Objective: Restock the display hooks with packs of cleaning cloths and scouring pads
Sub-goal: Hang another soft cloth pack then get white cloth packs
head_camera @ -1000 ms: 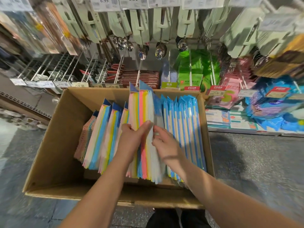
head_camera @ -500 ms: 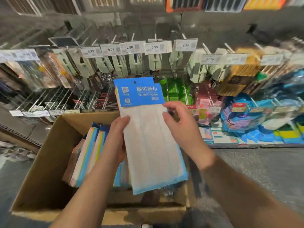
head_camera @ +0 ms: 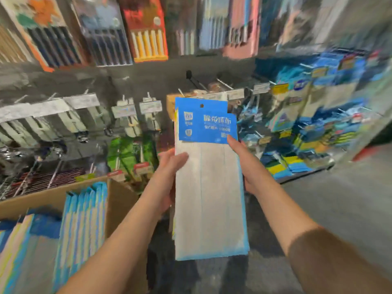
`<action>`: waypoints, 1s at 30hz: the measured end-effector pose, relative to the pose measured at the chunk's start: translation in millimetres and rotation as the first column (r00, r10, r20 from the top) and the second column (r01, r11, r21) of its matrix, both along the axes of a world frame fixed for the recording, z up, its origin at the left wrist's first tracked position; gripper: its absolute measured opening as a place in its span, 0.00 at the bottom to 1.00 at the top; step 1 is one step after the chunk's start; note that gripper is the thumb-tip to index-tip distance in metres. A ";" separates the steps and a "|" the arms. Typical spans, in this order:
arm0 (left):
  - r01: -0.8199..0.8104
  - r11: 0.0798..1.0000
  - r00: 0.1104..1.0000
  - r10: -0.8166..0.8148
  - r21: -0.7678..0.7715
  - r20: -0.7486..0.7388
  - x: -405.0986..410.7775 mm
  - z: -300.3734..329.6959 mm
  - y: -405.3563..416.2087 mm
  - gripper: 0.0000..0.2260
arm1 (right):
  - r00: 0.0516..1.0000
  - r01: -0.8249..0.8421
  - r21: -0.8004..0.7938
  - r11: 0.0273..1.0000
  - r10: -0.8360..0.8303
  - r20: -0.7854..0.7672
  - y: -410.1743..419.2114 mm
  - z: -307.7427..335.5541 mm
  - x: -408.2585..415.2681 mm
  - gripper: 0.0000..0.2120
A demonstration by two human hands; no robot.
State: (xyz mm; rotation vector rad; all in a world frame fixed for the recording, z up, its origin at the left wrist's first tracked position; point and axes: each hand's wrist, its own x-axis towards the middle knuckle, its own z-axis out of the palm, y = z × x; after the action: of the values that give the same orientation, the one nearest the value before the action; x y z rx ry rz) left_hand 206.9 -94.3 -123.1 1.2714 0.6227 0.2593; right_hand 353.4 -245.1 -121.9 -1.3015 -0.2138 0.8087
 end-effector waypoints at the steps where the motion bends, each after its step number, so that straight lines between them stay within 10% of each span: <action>1: 0.024 0.999 1.000 -0.024 0.022 -0.017 26.6 -2.5 -26.2 0.32 | 0.999 0.038 0.015 0.999 -0.038 -0.003 -27.7 1.3 17.2 0.49; 5: 0.142 0.986 0.986 -0.148 0.088 0.070 104.2 10.6 -113.8 0.26 | 0.973 0.231 0.059 0.971 -0.229 -0.030 -130.6 13.8 77.3 0.24; 19: 0.348 0.896 0.916 -0.388 0.276 0.104 376.3 52.0 -263.7 0.42 | 0.892 0.446 0.154 0.882 -0.452 0.006 -318.1 55.7 266.4 0.21; 25: 0.274 0.767 0.922 -0.382 0.580 0.070 523.2 61.6 -280.6 0.31 | 0.838 0.537 0.149 0.830 -0.545 0.018 -337.4 68.9 404.8 0.25; 30: 0.166 0.827 0.952 -0.277 0.538 0.132 635.1 100.1 -288.3 0.18 | 0.792 0.582 0.208 0.786 -0.606 0.074 -342.6 103.9 512.0 0.21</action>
State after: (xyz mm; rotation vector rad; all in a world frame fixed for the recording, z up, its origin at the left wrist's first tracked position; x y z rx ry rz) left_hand 842.0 -382.7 -23.0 1.8025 0.2172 0.3761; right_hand 865.4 -587.6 -18.0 -1.1585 0.0279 0.1488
